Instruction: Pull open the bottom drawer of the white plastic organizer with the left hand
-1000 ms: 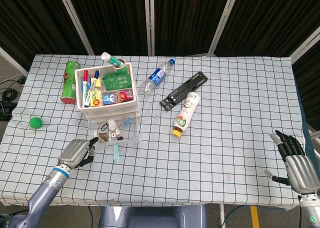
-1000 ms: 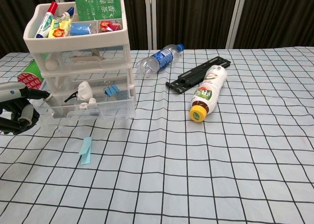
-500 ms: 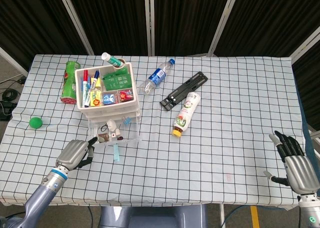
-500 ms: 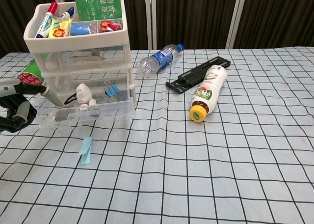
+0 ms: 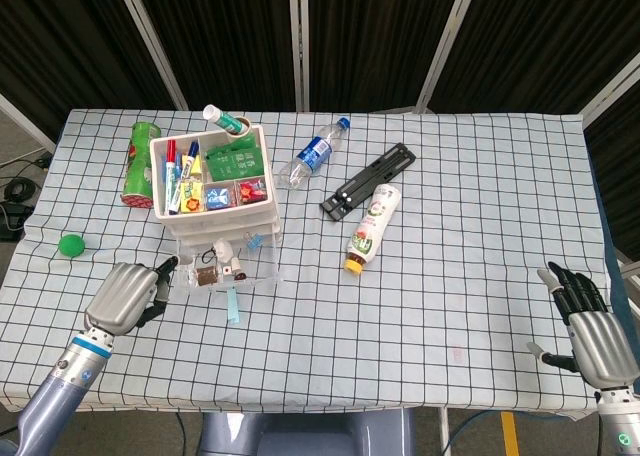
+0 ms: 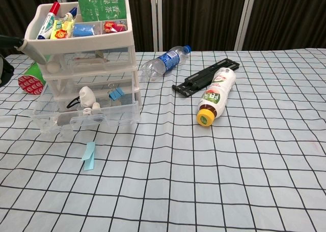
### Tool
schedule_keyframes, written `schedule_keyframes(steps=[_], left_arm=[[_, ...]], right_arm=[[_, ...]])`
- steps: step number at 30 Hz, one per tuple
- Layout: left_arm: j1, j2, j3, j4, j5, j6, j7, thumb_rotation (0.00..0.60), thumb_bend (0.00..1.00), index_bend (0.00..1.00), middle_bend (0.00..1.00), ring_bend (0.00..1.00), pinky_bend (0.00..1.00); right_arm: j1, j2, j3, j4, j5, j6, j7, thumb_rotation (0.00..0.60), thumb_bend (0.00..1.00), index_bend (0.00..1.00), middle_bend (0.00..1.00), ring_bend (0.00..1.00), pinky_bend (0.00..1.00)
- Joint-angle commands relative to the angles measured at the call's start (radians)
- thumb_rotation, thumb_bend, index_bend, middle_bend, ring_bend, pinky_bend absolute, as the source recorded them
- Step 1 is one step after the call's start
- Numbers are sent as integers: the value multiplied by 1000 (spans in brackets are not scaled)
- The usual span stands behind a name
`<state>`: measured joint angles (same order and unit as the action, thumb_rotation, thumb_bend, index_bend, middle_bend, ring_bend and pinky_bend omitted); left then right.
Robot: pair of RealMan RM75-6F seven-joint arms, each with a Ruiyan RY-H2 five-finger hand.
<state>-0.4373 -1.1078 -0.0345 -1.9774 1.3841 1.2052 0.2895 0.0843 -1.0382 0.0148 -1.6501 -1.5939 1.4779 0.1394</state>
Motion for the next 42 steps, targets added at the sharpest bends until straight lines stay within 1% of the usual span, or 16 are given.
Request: schedule_keyframes(steps=[1, 2, 4, 6, 9, 12, 14, 17, 21, 24, 27, 33, 36, 42], left_arm=[[-32, 27, -44, -14, 4, 7, 106, 600, 268, 249, 710, 757, 639], [-44, 30, -53, -13, -1, 0, 136, 600, 213, 258, 709, 756, 638], [-70, 32, -71, -7, -17, -18, 202, 600, 139, 265, 698, 742, 638], [-102, 30, -87, 0, -50, -47, 283, 600, 83, 254, 633, 686, 635], [-129, 26, -98, 0, -88, -73, 346, 600, 59, 243, 530, 606, 617], [-164, 10, -115, 2, -143, -96, 420, 600, 60, 255, 512, 591, 602], [-189, -8, -125, 14, -180, -106, 465, 600, 61, 286, 511, 588, 602], [-241, -43, -131, 66, -226, -148, 532, 600, 63, 368, 531, 589, 602], [-281, -79, -120, 129, -211, -167, 588, 600, 65, 468, 585, 597, 602], [-299, -103, -113, 165, -202, -171, 602, 600, 68, 507, 640, 635, 615], [-314, -128, -108, 193, -195, -176, 600, 600, 69, 529, 699, 677, 640], [-332, -145, -85, 216, -180, -181, 634, 600, 69, 553, 810, 743, 678], [-336, -156, -75, 224, -184, -176, 650, 600, 69, 553, 840, 769, 694], [-346, -174, -57, 241, -177, -161, 702, 600, 74, 538, 848, 776, 698]], right_arm=[[0, 0, 0, 0, 0, -1, 1, 600, 34, 37, 0, 0, 0], [1, 1, 0, 1, 1, -1, 2, 600, 34, 37, 0, 0, 0], [1, 2, 1, 1, 2, -2, 5, 600, 34, 37, 0, 0, 0], [2, 3, 2, 2, 4, -3, 11, 600, 34, 37, 0, 0, 0], [3, 5, 2, 3, 5, -5, 15, 600, 34, 37, 0, 0, 0], [4, 7, 3, 5, 7, -8, 23, 600, 34, 37, 0, 0, 0], [6, 8, 3, 7, 9, -11, 29, 600, 34, 37, 0, 0, 0], [9, 10, 4, 9, 14, -18, 38, 600, 34, 37, 0, 0, 0], [10, 11, 5, 10, 16, -21, 41, 600, 34, 37, 0, 0, 0], [9, 11, 5, 10, 15, -19, 42, 600, 34, 37, 0, 0, 0], [9, 11, 6, 11, 17, -19, 44, 600, 34, 37, 0, 0, 0], [10, 11, 7, 12, 18, -19, 47, 600, 34, 37, 0, 0, 0], [9, 12, 7, 12, 16, -15, 50, 600, 34, 37, 0, 0, 0], [9, 12, 5, 12, 11, -15, 51, 600, 34, 37, 0, 0, 0]])
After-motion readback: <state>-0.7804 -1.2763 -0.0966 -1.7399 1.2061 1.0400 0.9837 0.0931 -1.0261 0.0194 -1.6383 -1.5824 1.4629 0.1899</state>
